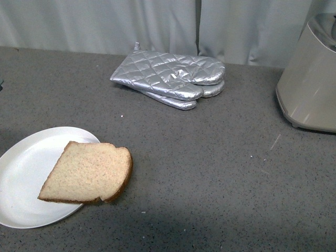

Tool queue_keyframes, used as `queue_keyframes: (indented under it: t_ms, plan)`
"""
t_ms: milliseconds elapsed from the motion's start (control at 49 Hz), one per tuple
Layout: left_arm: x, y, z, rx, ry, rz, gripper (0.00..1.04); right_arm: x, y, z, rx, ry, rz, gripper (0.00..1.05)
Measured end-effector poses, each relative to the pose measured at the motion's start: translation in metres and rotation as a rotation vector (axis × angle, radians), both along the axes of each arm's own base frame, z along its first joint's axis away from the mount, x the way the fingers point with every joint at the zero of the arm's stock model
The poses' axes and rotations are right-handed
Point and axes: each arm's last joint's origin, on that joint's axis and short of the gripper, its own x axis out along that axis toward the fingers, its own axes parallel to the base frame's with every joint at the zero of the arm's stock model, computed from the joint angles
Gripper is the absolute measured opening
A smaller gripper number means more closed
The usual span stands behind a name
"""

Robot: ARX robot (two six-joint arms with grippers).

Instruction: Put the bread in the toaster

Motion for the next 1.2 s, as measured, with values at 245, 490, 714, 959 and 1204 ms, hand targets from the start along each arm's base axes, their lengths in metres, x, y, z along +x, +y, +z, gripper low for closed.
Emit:
queue_keyframes:
  t_ms: [245, 490, 714, 959, 1204]
  plan:
    - [-0.002, -0.007, -0.019, 0.055, 0.069, -0.103, 0.98, 0.000, 0.000, 0.000, 0.000, 0.000, 0.000, 0.95]
    - [-0.002, -0.008, -0.031, 0.109, 0.119, -0.148, 0.98, 0.000, 0.000, 0.000, 0.000, 0.000, 0.000, 0.95]
    - [0.003, -0.013, -0.033, 0.129, 0.107, -0.180, 0.98, 0.000, 0.000, 0.000, 0.000, 0.000, 0.000, 0.95]
    - [0.004, -0.029, -0.036, 0.144, 0.136, -0.280, 0.98, 0.000, 0.000, 0.000, 0.000, 0.000, 0.000, 0.95]
    - [0.002, -0.043, -0.040, 0.190, 0.156, -0.372, 0.90, 0.000, 0.000, 0.000, 0.000, 0.000, 0.000, 0.95]
